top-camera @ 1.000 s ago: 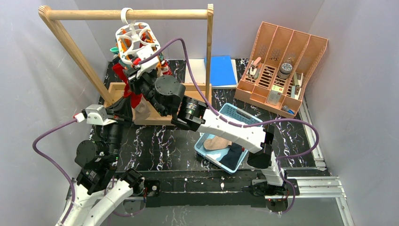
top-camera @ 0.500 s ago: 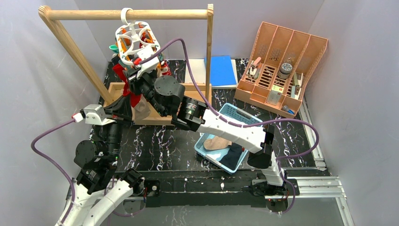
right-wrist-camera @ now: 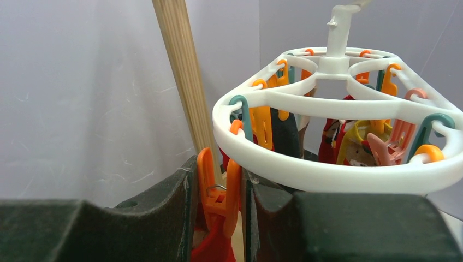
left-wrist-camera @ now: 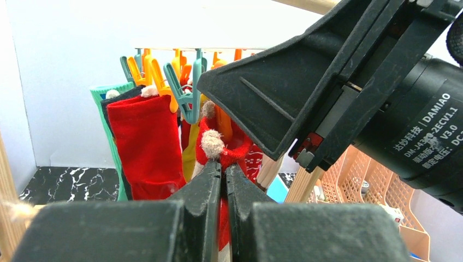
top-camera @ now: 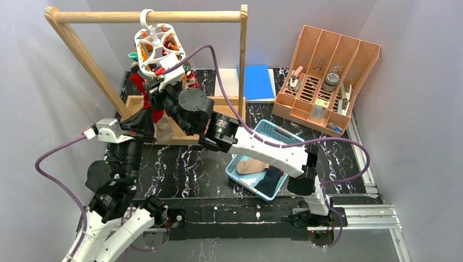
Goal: Clip the socks to the hanger
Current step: Clamp the sock onto the hanger.
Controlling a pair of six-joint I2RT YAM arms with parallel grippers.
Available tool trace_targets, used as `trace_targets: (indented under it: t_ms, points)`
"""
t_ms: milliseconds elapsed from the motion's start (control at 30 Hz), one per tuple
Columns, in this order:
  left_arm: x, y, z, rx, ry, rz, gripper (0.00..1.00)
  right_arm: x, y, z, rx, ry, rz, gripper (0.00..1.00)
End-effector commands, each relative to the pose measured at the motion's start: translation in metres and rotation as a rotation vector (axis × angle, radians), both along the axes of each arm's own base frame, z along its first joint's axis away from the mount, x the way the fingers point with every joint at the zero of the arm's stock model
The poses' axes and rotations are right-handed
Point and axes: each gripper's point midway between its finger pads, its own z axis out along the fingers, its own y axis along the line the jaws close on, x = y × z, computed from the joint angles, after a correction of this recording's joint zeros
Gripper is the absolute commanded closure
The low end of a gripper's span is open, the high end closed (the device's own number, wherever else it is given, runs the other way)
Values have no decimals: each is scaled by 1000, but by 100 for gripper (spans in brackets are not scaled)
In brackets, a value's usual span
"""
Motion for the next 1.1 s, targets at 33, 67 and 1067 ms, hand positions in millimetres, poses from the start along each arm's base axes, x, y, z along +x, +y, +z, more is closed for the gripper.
trace_targets:
  t_ms: [33, 67, 1067]
  points:
    - [-8, 2, 28, -52, -69, -19, 100, -11, -18, 30, 67, -1, 25, 99]
    - [-8, 2, 28, -52, -70, -18, 100, -11, -19, 31, 66, -1, 25, 99]
    - [-13, -23, 26, 99, -33, -134, 38, -70, -96, 66, 156, 154, 261, 1]
